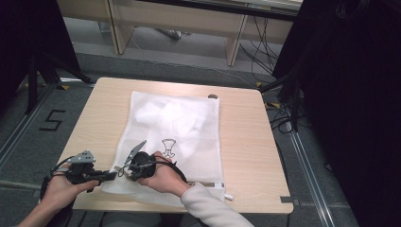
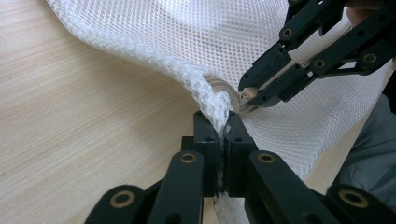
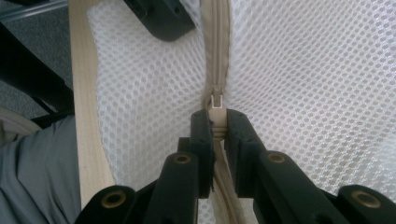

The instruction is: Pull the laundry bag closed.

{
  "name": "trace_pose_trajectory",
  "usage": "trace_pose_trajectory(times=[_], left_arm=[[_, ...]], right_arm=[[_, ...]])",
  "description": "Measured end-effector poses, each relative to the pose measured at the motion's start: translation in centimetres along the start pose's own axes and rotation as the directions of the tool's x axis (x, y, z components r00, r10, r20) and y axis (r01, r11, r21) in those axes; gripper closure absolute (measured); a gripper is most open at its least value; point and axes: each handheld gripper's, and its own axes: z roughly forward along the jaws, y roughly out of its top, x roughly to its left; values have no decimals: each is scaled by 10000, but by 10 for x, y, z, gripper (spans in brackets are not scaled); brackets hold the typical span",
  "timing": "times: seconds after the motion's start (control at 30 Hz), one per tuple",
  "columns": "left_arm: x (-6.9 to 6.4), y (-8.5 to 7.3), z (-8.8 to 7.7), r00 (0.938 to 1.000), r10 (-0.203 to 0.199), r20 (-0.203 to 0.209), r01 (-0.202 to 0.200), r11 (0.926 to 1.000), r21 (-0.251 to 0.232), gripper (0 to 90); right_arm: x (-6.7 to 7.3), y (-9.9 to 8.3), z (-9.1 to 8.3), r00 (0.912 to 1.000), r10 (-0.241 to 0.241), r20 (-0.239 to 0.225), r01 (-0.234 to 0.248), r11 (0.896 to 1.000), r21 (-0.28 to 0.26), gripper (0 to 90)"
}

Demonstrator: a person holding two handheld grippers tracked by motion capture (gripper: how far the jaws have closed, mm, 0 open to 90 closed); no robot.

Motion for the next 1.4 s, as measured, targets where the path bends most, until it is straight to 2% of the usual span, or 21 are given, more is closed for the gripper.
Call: trace_pose_trajectory(times=[0.07, 0.13, 0.17, 0.3, 0.33, 0.4, 0.53, 0.6, 0.63, 0.73, 0.93, 0.97, 1.0, 1.07, 1.1, 1.27, 1.4], left_arm=[[0, 0, 0, 10000, 55, -3, -55, 10000, -58, 860], [1, 1, -1, 9999, 117, 34, -117, 9999, 106, 860], [1, 0, 0, 10000, 76, 3, -76, 10000, -27, 860], [1, 0, 0, 10000, 45, 28, -45, 10000, 38, 860], [1, 0, 0, 10000, 25, 51, -25, 9999, -103, 860], [1, 0, -1, 10000, 79, 29, -80, 9999, 78, 859], [0, 0, 0, 10000, 26, 15, -26, 9999, -125, 860], [1, 0, -1, 10000, 31, 44, -31, 10000, 29, 859], [0, 0, 0, 10000, 48, 27, -48, 9999, -133, 860], [1, 1, -1, 10000, 54, 45, -55, 10000, 50, 860], [1, 1, -1, 10000, 21, 46, -22, 10000, 63, 860], [1, 1, -1, 10000, -19, 22, 19, 10000, 35, 860], [1, 0, 0, 10000, -67, 32, 68, 9998, -208, 860], [0, 0, 0, 10000, -99, -14, 98, 9998, -192, 860], [0, 0, 0, 9999, -141, -15, 141, 9997, -199, 860], [1, 1, -1, 10000, -48, -8, 48, 10000, -12, 860], [1, 0, 0, 10000, -84, -27, 83, 9997, -211, 860]], right_arm=[[-1, -1, 0, 9999, -136, 76, 136, 9999, 90, 826], [-1, -3, 0, 9999, -103, -20, 103, 9999, 90, 826], [-1, -4, 0, 10000, 14, -22, -14, 10000, 82, 826], [-2, -4, -1, 9999, -142, 38, 142, 9998, 114, 826], [-2, -4, -2, 9999, -114, 56, 114, 9999, 121, 826], [-1, -4, -3, 9999, -152, -63, 153, 9998, 82, 826], [-2, -5, -5, 9999, -142, 7, 142, 9999, 83, 826], [-2, -6, -5, 10000, -81, -20, 81, 10000, 45, 826], [-2, -6, -5, 9999, -116, -43, 116, 9999, 55, 826], [-2, -7, -5, 9998, -216, -19, 216, 9997, 123, 826], [-2, -9, -7, 9999, -98, -93, 100, 9998, 150, 826], [-2, -10, -7, 9999, -117, 1, 117, 9998, 190, 826], [-3, -10, -7, 9999, -103, 22, 103, 9997, 204, 826], [-3, -13, -7, 10000, 59, -28, -58, 9998, 204, 826], [-4, -14, -7, 10000, -76, -15, 76, 9996, 256, 826], [-5, -19, -9, 10000, 22, -20, -22, 9998, 181, 826], [-4, -19, -10, 10000, -63, -68, 64, 9998, 189, 826]])
